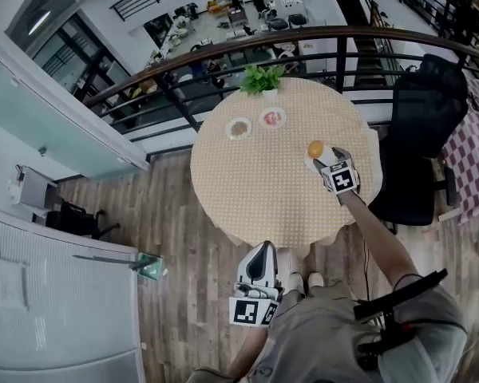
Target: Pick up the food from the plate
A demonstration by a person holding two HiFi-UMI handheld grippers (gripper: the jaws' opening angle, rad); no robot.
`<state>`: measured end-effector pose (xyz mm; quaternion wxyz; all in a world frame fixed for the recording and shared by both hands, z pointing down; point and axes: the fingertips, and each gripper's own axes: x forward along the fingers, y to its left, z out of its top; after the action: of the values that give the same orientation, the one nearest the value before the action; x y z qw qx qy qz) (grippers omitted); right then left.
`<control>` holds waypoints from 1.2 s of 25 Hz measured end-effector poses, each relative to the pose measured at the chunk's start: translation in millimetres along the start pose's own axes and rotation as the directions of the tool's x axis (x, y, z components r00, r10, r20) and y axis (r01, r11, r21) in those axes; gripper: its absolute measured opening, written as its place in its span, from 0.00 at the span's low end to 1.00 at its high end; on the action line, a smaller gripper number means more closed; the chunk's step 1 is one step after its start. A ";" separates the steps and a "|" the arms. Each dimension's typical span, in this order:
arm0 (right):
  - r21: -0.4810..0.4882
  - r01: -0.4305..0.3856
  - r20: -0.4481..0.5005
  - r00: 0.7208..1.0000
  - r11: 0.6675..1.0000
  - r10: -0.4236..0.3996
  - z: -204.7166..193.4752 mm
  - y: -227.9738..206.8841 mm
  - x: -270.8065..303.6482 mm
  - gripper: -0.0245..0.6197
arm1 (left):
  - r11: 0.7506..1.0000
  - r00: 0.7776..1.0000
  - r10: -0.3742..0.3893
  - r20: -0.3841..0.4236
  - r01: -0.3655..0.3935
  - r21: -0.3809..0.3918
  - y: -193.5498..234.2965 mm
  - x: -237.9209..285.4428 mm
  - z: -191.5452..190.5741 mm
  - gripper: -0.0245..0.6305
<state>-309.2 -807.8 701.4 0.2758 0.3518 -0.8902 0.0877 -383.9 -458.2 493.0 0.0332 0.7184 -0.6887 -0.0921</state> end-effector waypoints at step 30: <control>0.520 0.112 -0.299 0.952 0.847 0.057 -100.6 -71.5 198.4 0.51 | 0.996 0.995 0.035 -0.092 -0.043 -0.080 47.2 33.0 -57.4 0.05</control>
<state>-337.0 -939.9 892.1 0.3023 0.4093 -0.7728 0.3793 -418.9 -497.9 554.6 0.0956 0.7063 -0.6960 -0.0872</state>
